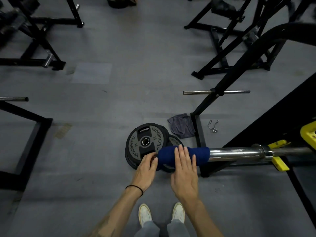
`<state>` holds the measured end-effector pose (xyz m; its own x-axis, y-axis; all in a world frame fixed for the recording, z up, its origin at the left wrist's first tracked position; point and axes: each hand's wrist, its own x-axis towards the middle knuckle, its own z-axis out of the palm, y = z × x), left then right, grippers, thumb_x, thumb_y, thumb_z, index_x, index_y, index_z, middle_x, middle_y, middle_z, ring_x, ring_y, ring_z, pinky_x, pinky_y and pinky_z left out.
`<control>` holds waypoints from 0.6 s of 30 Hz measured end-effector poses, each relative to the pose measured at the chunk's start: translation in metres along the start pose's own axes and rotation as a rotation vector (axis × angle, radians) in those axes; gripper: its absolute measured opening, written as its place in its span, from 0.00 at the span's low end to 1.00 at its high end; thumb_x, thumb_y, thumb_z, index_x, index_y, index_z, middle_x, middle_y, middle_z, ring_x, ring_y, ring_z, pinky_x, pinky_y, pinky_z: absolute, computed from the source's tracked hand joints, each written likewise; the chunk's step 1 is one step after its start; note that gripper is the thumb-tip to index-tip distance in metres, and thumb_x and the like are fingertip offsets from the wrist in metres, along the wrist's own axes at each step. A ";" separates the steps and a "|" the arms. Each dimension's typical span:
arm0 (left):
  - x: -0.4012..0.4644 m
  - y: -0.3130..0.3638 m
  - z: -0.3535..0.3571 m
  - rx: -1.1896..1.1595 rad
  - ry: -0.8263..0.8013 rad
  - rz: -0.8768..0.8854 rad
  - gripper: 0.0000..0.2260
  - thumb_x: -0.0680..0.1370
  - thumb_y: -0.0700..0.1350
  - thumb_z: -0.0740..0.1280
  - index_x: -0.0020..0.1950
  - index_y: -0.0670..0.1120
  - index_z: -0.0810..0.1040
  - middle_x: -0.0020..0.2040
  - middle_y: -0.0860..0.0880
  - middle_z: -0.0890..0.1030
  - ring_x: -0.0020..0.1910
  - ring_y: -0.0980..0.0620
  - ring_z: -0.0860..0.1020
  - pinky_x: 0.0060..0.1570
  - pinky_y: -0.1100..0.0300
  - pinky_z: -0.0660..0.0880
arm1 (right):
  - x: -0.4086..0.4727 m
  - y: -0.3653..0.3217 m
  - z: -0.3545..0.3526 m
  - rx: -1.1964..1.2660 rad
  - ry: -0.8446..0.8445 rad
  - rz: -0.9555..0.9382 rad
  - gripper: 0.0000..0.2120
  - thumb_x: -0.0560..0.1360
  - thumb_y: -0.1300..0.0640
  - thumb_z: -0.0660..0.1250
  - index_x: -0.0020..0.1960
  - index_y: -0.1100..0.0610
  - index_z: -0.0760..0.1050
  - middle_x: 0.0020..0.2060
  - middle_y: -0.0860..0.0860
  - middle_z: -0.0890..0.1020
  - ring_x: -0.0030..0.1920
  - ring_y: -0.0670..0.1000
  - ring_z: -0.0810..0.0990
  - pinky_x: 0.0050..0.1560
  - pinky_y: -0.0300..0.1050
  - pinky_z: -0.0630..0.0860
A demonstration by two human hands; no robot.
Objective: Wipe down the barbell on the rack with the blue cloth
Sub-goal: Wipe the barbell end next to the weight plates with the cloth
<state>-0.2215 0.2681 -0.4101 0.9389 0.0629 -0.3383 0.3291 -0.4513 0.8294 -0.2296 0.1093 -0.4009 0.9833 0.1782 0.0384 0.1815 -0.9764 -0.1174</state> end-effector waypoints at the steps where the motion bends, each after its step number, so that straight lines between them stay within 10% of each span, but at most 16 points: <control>1: 0.000 0.001 0.001 -0.012 -0.008 0.005 0.16 0.85 0.51 0.56 0.72 0.50 0.70 0.66 0.51 0.73 0.63 0.54 0.73 0.65 0.52 0.73 | 0.000 -0.009 0.000 0.018 -0.009 0.025 0.52 0.62 0.60 0.77 0.81 0.63 0.58 0.81 0.61 0.59 0.81 0.61 0.57 0.78 0.63 0.52; 6: 0.001 0.004 -0.002 -0.026 -0.003 0.041 0.17 0.85 0.47 0.57 0.75 0.51 0.68 0.69 0.51 0.72 0.65 0.56 0.71 0.67 0.58 0.69 | -0.003 0.006 -0.001 -0.051 -0.040 -0.248 0.51 0.65 0.60 0.75 0.82 0.61 0.55 0.82 0.58 0.54 0.82 0.58 0.55 0.78 0.60 0.53; 11: 0.001 0.005 -0.004 -0.042 -0.012 0.066 0.18 0.86 0.46 0.55 0.76 0.52 0.68 0.70 0.51 0.70 0.66 0.56 0.70 0.68 0.55 0.71 | 0.002 0.008 0.000 0.011 -0.009 0.109 0.53 0.62 0.60 0.78 0.81 0.63 0.57 0.81 0.60 0.57 0.82 0.60 0.53 0.79 0.61 0.48; 18: 0.000 0.008 -0.003 -0.042 0.027 0.112 0.18 0.85 0.43 0.59 0.74 0.54 0.70 0.67 0.51 0.74 0.64 0.56 0.73 0.67 0.57 0.71 | -0.006 0.024 -0.001 -0.071 -0.023 -0.160 0.52 0.65 0.61 0.76 0.83 0.60 0.54 0.83 0.58 0.54 0.82 0.57 0.54 0.79 0.61 0.52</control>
<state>-0.2189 0.2678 -0.4022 0.9722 0.0381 -0.2309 0.2254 -0.4189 0.8796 -0.2309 0.0852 -0.4029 0.9422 0.3339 0.0281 0.3348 -0.9414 -0.0410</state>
